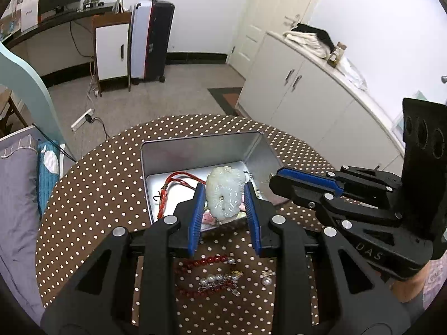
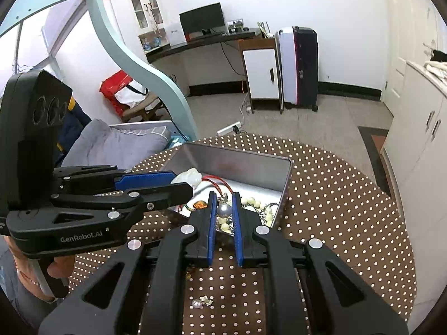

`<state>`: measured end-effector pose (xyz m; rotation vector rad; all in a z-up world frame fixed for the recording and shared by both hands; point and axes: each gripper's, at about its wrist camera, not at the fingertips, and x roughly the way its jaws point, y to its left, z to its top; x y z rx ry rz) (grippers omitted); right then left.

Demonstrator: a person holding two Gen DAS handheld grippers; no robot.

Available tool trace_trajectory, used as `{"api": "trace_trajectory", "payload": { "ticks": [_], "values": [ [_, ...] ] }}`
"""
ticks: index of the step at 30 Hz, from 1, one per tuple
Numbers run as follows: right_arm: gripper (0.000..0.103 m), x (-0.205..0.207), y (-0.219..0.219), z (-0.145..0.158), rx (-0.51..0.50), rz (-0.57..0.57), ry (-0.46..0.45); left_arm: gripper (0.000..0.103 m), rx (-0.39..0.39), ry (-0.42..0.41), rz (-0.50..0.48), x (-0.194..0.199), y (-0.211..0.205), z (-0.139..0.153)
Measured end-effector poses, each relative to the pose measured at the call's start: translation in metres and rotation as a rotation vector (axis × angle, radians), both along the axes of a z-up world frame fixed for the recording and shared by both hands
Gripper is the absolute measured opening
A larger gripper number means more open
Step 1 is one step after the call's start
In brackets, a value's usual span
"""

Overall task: Organize jewelry
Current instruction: 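Carry the jade pendant and pearl charm over the grey box and open both tools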

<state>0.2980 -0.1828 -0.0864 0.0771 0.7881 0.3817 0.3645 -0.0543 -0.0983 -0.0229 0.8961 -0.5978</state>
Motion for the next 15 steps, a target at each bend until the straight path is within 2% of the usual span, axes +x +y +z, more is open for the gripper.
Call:
{"api": "trace_trajectory", "payload": {
  "ticks": [10, 13, 15],
  "values": [
    [0.009, 0.008, -0.001, -0.009, 0.009, -0.002, 0.030, 0.031, 0.025, 0.035, 0.033, 0.015, -0.004, -0.012],
    [0.010, 0.011, 0.001, -0.009, 0.008, -0.002, 0.035, 0.051, 0.008, 0.029, 0.040, 0.014, -0.003, -0.010],
    [0.010, 0.011, 0.002, -0.010, 0.008, -0.005, 0.041, 0.051, 0.002, 0.018, 0.039, 0.013, -0.001, -0.007]
  ]
}}
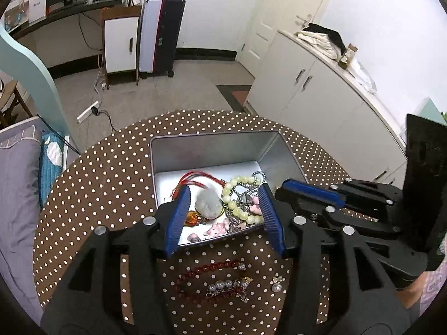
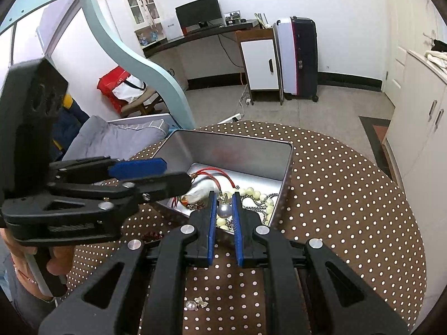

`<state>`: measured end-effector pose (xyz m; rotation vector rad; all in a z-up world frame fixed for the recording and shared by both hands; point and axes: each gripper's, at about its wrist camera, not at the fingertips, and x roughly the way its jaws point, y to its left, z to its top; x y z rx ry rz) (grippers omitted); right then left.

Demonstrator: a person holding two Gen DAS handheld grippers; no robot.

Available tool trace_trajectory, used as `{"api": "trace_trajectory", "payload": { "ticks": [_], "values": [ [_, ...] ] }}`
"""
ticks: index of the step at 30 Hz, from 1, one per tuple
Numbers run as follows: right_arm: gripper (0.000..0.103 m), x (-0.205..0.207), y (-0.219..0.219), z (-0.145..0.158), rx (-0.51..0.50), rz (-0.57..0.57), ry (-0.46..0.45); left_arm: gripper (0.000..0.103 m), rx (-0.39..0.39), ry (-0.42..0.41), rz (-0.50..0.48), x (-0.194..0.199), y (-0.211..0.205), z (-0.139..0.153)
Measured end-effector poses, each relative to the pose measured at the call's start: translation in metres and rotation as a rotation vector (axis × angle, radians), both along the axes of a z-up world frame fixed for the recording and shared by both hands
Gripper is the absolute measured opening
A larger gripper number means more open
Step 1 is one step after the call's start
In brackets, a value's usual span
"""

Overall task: Organize jewelry
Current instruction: 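Carry the jade pendant and pearl charm over the grey box and open both tools, then return both tools to the red bead bracelet and pearl charm on the table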

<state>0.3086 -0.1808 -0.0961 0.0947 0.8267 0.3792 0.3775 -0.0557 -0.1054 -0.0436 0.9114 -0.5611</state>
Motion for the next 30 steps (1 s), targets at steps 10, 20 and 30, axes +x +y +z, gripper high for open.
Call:
{"api": "trace_trajectory", "payload": {
  "ticks": [10, 20, 30],
  "values": [
    [0.014, -0.016, -0.010, 0.017, 0.028, -0.011, -0.045, 0.051, 0.012, -0.097, 0.020, -0.029, 0.014, 0.024],
    [0.024, -0.073, -0.003, 0.027, -0.024, 0.024, -0.123, 0.051, 0.082, -0.235, 0.049, -0.088, 0.037, 0.032],
    [0.030, -0.095, 0.023, -0.042, -0.160, 0.055, -0.010, 0.051, 0.131, -0.136, 0.112, -0.104, 0.060, -0.027]
  ]
}}
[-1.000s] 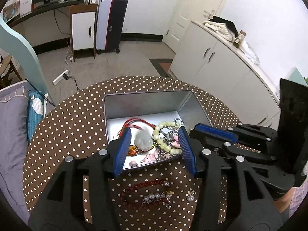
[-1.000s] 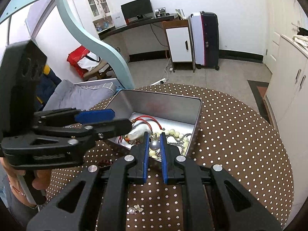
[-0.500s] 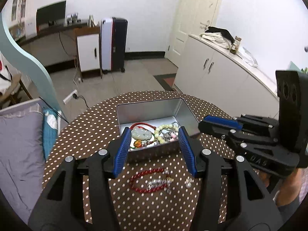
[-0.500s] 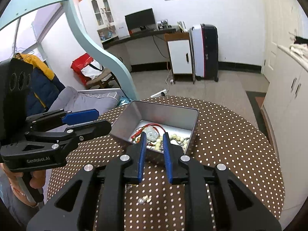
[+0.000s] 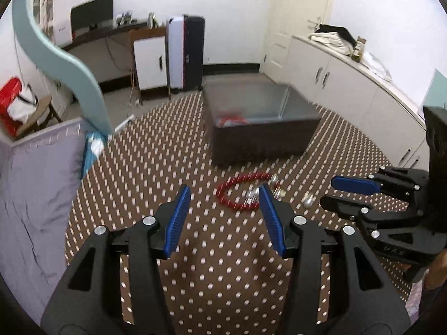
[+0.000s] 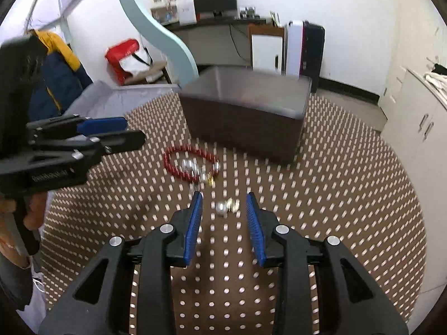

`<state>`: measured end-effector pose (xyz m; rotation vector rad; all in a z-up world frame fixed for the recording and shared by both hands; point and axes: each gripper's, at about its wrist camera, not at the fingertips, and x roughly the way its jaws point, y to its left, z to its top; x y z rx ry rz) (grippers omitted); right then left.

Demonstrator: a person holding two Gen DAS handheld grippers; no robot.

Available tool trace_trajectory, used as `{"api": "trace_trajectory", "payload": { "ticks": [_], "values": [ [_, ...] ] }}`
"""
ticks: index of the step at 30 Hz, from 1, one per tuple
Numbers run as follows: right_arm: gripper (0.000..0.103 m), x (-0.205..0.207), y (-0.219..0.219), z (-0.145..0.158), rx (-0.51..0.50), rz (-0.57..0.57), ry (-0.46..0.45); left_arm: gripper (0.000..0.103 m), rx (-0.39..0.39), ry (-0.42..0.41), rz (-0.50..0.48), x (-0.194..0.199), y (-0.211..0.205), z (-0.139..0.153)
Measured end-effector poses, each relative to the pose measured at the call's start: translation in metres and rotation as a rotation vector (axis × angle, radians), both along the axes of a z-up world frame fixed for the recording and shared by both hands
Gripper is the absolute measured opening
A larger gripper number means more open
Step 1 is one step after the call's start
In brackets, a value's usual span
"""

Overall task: Organize jewelry
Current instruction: 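Return both tools to the red bead bracelet and pearl charm on the table, then grasp the red bead bracelet with the left tool while the right tool grasps a pearl charm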

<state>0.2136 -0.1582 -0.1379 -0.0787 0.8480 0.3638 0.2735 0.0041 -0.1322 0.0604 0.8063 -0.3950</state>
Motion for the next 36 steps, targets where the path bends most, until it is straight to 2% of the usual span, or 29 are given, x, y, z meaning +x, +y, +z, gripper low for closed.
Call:
{"api": "trace_trajectory", "payload": {
  "ticks": [6, 14, 16, 18, 19, 24, 30, 32, 36],
  "values": [
    [0.031, 0.003, 0.008, -0.015, -0.037, -0.014, 0.012, 0.053, 0.009, 0.038, 0.034, -0.004, 0.008, -0.025],
    [0.031, 0.014, 0.013, -0.020, -0.075, -0.019, 0.018, 0.055, 0.014, 0.045, 0.031, -0.006, 0.003, -0.034],
    [0.027, 0.016, 0.013, -0.020, -0.079, -0.016, 0.018, 0.056, 0.005, 0.047, 0.043, -0.003, 0.004, -0.033],
    [0.015, 0.015, 0.015, -0.020, -0.104, -0.012, 0.010, 0.056, -0.004, 0.047, 0.059, 0.001, 0.006, -0.031],
    [0.014, 0.015, 0.015, -0.020, -0.105, -0.007, 0.010, 0.056, -0.008, 0.047, 0.071, 0.004, 0.008, -0.031],
    [0.013, 0.012, 0.012, -0.019, -0.095, -0.001, 0.004, 0.056, -0.022, 0.055, 0.097, 0.019, 0.011, -0.030],
    [0.013, 0.008, 0.009, -0.015, -0.074, 0.000, -0.005, 0.056, -0.017, 0.092, 0.083, 0.038, 0.000, -0.037],
    [0.013, 0.008, 0.005, -0.013, -0.061, -0.001, -0.006, 0.045, 0.001, 0.097, 0.072, 0.042, -0.004, -0.040],
    [0.013, 0.009, -0.001, -0.008, -0.041, -0.007, -0.014, 0.033, 0.059, 0.072, 0.052, 0.043, -0.012, -0.043]
  ]
}}
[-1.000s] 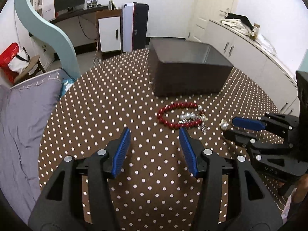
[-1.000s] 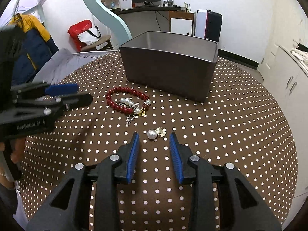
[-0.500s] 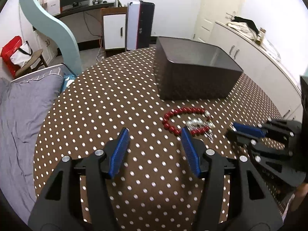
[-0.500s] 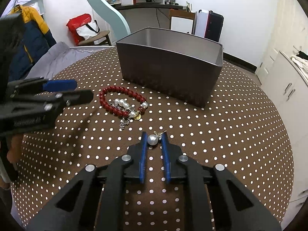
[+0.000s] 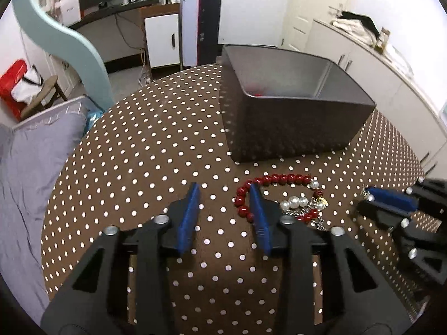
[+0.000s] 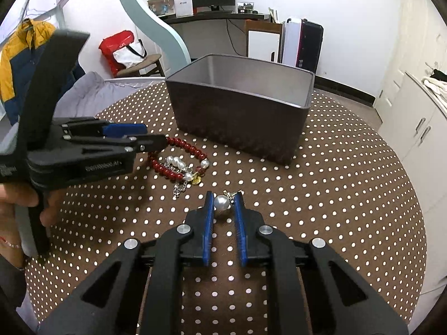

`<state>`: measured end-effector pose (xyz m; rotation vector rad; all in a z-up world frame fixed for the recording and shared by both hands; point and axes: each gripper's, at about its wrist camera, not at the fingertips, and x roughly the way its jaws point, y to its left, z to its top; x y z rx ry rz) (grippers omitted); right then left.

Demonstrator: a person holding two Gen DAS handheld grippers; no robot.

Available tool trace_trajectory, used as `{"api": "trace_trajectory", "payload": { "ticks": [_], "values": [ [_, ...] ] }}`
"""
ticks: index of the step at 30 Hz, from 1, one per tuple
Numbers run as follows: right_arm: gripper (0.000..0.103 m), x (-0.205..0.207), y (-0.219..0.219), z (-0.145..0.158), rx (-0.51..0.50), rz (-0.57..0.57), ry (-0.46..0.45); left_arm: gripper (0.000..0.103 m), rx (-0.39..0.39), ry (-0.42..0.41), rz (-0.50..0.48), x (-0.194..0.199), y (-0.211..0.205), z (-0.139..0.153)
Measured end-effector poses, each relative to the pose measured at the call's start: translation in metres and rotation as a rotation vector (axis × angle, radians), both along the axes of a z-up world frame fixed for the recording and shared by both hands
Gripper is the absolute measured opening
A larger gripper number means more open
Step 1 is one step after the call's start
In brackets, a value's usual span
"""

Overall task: Organize jewelry
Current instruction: 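Grasp the red bead bracelet with the left tool while the right tool grasps a pearl charm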

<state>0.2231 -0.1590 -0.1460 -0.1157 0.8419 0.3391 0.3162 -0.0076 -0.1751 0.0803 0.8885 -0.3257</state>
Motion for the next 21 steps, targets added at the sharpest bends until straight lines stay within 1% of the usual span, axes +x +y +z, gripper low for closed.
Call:
{"api": "trace_trajectory", "payload": {
  "ticks": [1, 3, 4, 6, 7, 8, 9, 11, 13, 17, 21],
  "values": [
    [0.013, 0.000, -0.001, 0.001, 0.005, -0.002, -0.002, 0.027, 0.004, -0.004, -0.002, 0.000, -0.001, 0.000],
    [0.013, 0.002, -0.003, 0.004, 0.011, -0.007, -0.007, 0.021, 0.033, -0.025, -0.026, -0.004, -0.005, -0.001],
    [0.013, 0.003, -0.002, 0.005, 0.014, -0.009, -0.011, 0.011, 0.036, -0.030, -0.042, -0.006, -0.007, -0.001],
    [0.013, 0.002, -0.003, 0.007, 0.021, -0.012, -0.015, 0.009, 0.047, -0.037, -0.054, -0.009, -0.013, 0.000],
    [0.013, 0.002, -0.003, 0.008, 0.024, -0.012, -0.019, 0.008, 0.037, -0.033, -0.058, -0.009, -0.012, 0.001],
    [0.013, 0.003, -0.002, 0.010, 0.027, -0.011, -0.022, 0.008, 0.008, -0.022, -0.065, -0.010, -0.010, 0.002],
    [0.013, 0.002, -0.003, 0.012, 0.032, -0.010, -0.025, 0.008, -0.049, 0.001, -0.077, -0.010, -0.006, 0.004],
    [0.013, 0.001, -0.004, 0.016, 0.038, -0.009, -0.031, 0.008, -0.132, 0.025, -0.099, -0.011, -0.001, 0.008],
    [0.013, 0.000, -0.006, 0.021, 0.047, -0.009, -0.038, 0.008, -0.199, 0.032, -0.122, -0.014, 0.001, 0.018],
    [0.013, 0.000, -0.011, 0.032, 0.075, -0.015, -0.055, 0.008, -0.278, 0.013, -0.178, -0.023, -0.003, 0.041],
    [0.013, 0.000, -0.015, 0.042, 0.091, -0.018, -0.073, 0.008, -0.302, -0.026, -0.222, -0.033, -0.012, 0.063]
  ]
}}
